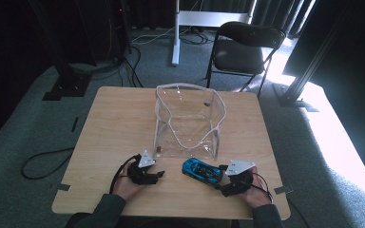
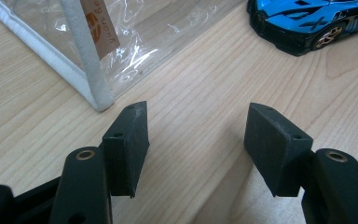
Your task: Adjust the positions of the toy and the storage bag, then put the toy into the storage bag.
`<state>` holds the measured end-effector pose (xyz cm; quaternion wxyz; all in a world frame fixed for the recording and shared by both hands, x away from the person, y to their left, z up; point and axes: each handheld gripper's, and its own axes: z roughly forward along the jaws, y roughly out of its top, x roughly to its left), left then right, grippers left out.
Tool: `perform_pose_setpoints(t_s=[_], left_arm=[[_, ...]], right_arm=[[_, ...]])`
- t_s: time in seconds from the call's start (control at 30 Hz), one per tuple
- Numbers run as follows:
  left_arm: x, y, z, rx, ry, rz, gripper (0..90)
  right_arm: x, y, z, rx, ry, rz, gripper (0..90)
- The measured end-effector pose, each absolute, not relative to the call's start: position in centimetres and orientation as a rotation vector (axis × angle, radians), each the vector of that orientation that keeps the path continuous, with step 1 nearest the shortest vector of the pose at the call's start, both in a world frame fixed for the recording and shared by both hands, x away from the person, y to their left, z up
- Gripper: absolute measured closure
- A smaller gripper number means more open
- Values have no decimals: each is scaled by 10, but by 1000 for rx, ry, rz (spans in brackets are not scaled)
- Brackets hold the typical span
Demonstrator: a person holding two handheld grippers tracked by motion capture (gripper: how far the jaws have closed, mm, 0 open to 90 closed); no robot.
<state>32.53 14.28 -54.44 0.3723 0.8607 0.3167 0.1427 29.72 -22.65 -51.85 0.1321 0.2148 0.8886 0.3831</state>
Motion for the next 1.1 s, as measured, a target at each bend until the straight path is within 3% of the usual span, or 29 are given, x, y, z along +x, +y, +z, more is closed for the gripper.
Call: perform_pose_setpoints(t_s=[1.1], left_arm=[[325, 142, -544, 2204, 825, 374, 399]], right_arm=[[297, -232, -531, 689, 2590, 1123, 236]])
